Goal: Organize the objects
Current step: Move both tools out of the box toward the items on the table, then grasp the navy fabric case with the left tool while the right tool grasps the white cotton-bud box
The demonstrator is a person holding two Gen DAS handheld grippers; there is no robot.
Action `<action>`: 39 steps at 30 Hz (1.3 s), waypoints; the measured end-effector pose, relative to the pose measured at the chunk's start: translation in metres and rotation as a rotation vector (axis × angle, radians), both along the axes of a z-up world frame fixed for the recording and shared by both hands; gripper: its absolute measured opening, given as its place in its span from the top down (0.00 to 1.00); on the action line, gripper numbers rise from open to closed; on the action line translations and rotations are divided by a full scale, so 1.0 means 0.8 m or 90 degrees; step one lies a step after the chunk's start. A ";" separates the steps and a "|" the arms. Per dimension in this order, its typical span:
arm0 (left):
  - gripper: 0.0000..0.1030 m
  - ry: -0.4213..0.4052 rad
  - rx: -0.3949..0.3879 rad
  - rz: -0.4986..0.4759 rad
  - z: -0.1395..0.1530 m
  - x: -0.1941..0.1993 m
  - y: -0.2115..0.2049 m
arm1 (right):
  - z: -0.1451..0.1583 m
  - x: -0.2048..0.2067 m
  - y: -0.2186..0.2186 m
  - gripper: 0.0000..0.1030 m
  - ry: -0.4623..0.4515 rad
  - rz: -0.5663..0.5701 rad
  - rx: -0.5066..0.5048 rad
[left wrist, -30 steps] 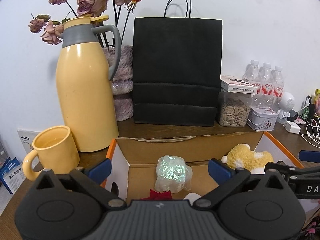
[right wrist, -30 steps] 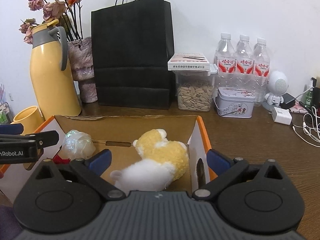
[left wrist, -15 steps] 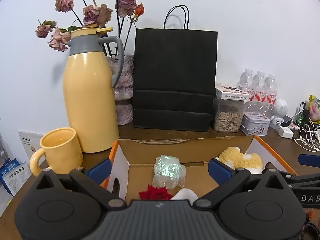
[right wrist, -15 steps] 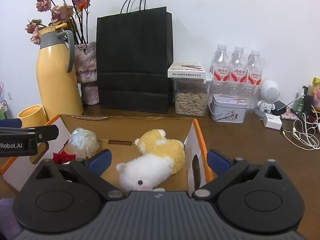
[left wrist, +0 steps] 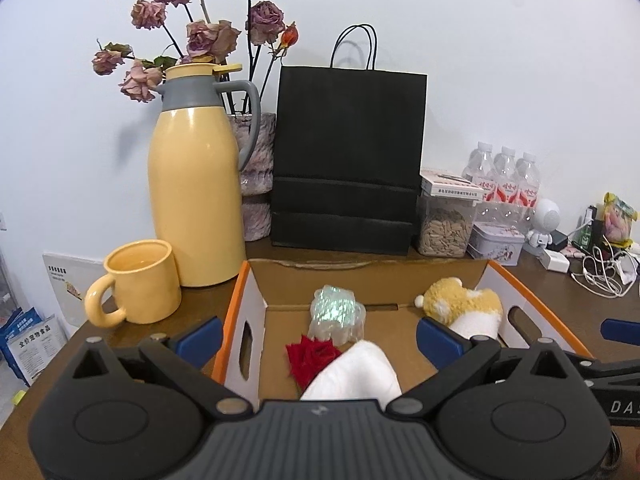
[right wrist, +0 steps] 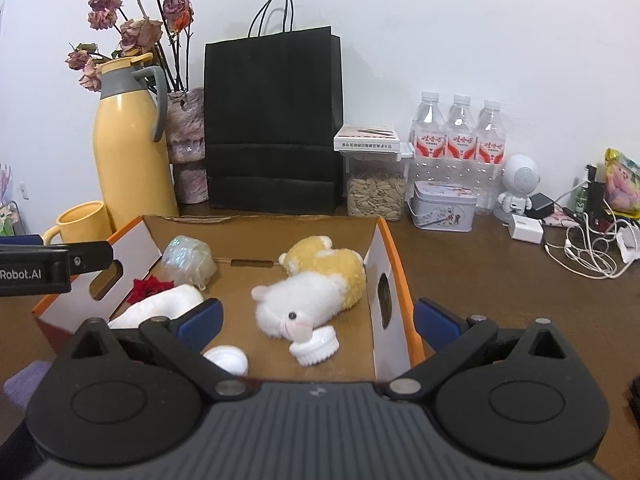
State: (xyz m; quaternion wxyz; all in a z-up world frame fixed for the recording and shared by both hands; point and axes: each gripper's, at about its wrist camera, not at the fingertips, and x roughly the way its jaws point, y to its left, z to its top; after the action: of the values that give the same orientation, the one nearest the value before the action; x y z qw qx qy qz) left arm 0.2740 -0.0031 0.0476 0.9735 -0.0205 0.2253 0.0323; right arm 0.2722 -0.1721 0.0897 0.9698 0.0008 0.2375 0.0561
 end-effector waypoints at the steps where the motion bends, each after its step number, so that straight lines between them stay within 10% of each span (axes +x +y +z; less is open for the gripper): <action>1: 0.00 0.001 0.001 0.000 0.000 -0.005 0.000 | 0.000 -0.004 -0.001 0.00 0.001 -0.001 0.001; 39: 0.00 0.039 0.013 -0.001 -0.031 -0.165 0.032 | -0.024 -0.157 0.021 0.00 0.036 0.026 -0.019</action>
State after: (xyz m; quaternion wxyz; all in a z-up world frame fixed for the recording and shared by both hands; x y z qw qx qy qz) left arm 0.1423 0.0227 0.0229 0.9665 -0.0091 0.2544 0.0344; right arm 0.1466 -0.1553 0.0707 0.9612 -0.0168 0.2658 0.0726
